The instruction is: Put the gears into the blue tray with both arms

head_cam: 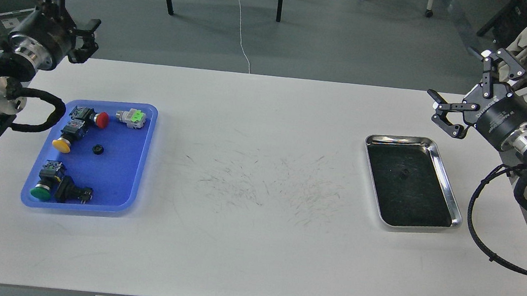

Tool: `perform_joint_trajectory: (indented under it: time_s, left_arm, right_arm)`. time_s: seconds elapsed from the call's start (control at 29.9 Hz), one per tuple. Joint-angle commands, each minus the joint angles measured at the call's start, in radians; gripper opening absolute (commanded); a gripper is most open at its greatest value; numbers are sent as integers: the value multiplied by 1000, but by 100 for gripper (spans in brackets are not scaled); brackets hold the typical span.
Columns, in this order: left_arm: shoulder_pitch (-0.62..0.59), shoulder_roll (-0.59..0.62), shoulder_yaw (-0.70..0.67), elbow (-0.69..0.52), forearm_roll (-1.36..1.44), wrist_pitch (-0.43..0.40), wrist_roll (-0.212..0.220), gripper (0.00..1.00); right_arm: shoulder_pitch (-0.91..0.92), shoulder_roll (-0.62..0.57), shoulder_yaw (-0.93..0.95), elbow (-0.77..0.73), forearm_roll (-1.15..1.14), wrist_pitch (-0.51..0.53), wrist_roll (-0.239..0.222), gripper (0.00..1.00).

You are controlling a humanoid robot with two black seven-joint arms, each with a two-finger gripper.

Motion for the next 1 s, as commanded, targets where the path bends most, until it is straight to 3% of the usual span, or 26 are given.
perform_joint_trajectory:
  time_s: [0.0,0.2,0.4,0.97]
  left_arm:
    - [-5,-79,-93,110,-3,-60,4,98]
    - [-9,-108,-150,125,-29,-60,-4,98]
    - [-9,-101,-140,127,-27,-60,-27,98]
    - [-6,-96,-133,127,-18,-60,-39,98]
  right_arm:
    - [63,-118,-120,128,-197,-3,-14,98]
    - [155,-402,-362,298,-733,23,-37,98]
    - [145,-407,-479,268,-1139,17,-37,98]
    - [161,50,-565,-226,-1237,-25,-37,98]
